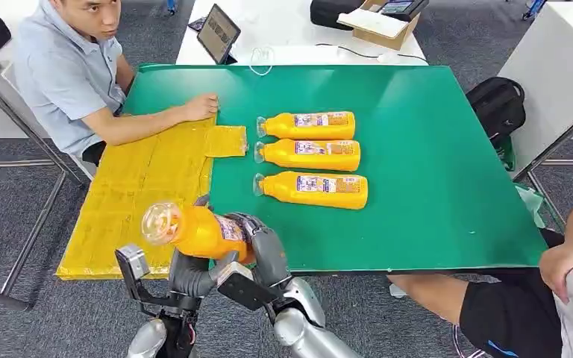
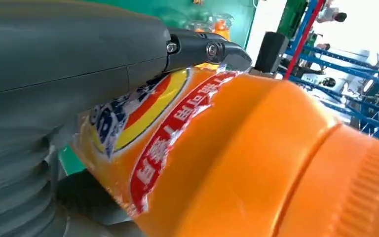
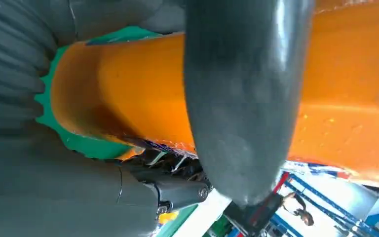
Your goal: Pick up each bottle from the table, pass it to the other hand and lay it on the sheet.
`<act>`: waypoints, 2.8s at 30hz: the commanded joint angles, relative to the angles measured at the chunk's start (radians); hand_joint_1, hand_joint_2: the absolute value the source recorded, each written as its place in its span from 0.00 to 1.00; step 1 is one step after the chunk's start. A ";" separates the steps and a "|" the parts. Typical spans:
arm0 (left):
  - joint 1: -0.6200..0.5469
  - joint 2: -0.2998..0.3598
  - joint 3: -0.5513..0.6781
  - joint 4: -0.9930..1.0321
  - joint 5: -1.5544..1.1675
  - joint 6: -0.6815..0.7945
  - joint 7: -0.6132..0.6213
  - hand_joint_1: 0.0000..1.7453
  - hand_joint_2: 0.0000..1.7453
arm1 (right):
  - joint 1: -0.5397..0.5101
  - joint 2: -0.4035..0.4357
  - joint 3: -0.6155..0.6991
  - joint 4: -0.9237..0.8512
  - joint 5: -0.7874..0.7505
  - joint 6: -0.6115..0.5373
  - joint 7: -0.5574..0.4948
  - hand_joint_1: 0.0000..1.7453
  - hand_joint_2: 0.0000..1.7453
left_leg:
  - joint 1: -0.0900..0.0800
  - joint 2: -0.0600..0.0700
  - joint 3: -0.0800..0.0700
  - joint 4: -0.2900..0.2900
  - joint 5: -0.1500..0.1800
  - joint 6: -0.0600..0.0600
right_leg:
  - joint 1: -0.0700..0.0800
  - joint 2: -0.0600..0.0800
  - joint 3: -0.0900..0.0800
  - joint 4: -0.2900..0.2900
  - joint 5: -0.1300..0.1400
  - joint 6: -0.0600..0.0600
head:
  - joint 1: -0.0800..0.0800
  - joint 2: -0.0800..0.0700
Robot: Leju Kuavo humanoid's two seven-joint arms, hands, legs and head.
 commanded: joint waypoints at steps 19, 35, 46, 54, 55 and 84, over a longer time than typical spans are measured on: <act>-0.079 0.014 0.008 0.073 0.140 -0.080 0.021 1.00 1.00 | -0.027 -0.016 0.137 0.106 -0.089 0.130 -0.019 0.00 0.00 | 0.001 -0.004 0.005 0.000 -0.002 -0.001 | 0.002 -0.004 0.006 -0.001 -0.003 -0.002 | 0.000 0.000; -0.175 0.094 0.133 0.182 -0.052 0.147 0.027 1.00 1.00 | 0.183 -0.153 0.076 -0.335 0.072 -0.217 -0.089 0.00 0.00 | 0.001 -0.004 0.001 -0.001 0.000 -0.001 | 0.001 -0.004 0.002 -0.001 -0.001 -0.001 | 0.000 0.000; -0.559 0.191 0.157 0.638 -0.496 0.331 0.111 1.00 1.00 | 0.336 -0.117 -0.149 -0.626 0.190 -0.246 -0.124 0.00 0.00 | 0.001 -0.012 0.001 0.001 0.001 -0.002 | 0.001 -0.009 0.003 0.002 -0.003 -0.002 | 0.000 0.000; -0.650 0.207 0.146 0.757 -0.612 0.367 0.132 1.00 1.00 | 0.349 -0.108 -0.170 -0.673 0.176 -0.246 -0.124 0.00 0.00 | 0.001 -0.006 0.002 0.000 0.002 0.000 | 0.001 -0.005 0.003 0.001 -0.001 -0.001 | 0.000 0.000; -0.650 0.207 0.146 0.757 -0.612 0.367 0.132 1.00 1.00 | 0.349 -0.108 -0.170 -0.673 0.176 -0.246 -0.124 0.00 0.00 | 0.001 -0.005 0.000 0.000 0.002 0.000 | 0.001 -0.004 0.001 0.000 0.000 0.000 | 0.000 0.000; -0.732 0.192 -0.076 1.041 -1.203 0.309 0.419 0.92 1.00 | 0.306 -0.161 -0.103 -0.524 0.071 -0.243 -0.124 0.00 0.00 | 0.000 -0.004 0.001 -0.001 0.003 -0.001 | 0.000 -0.002 0.003 -0.001 0.001 0.000 | 0.000 0.000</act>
